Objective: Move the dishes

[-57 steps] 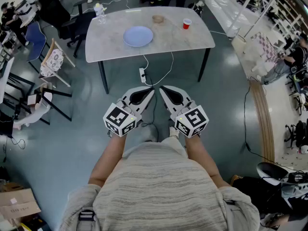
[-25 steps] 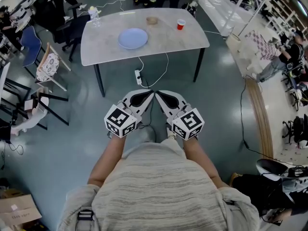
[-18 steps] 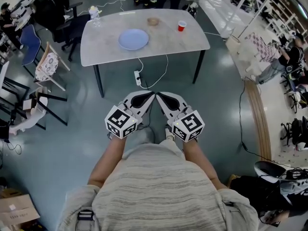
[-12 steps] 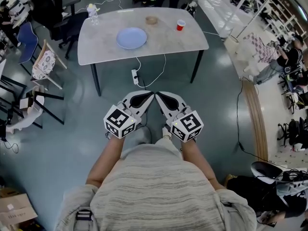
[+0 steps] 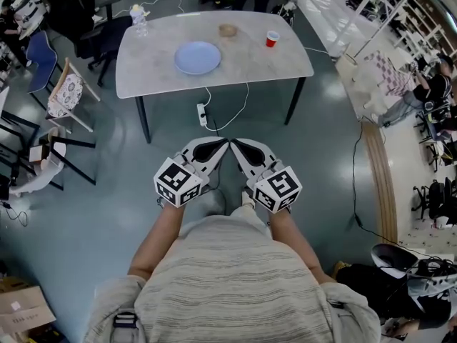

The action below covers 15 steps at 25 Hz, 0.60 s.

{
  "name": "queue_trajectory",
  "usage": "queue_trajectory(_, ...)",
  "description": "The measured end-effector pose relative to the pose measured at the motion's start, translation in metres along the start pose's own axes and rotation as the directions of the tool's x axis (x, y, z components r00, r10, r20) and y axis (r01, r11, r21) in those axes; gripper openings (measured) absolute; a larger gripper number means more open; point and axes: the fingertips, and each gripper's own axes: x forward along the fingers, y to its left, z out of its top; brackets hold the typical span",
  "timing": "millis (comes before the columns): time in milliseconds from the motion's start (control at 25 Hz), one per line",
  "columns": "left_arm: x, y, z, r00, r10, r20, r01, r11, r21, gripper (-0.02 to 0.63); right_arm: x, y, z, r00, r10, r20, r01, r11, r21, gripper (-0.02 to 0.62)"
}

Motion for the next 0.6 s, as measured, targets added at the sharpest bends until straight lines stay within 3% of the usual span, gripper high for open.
queue_trajectory(360, 0.010, 0.019, -0.003, 1.000, 0.018, -0.002, -0.018, 1.000, -0.009, 0.021, 0.014, -0.014, -0.004, 0.999, 0.021, -0.028, -0.021, 1.000, 0.001, 0.017)
queue_trajectory(600, 0.039, 0.049, -0.005, 1.000, 0.019, -0.008, -0.020, 1.000, -0.014, 0.021, 0.035, -0.050, -0.007, 0.999, 0.028, -0.039, -0.028, 1.000, 0.004, 0.017)
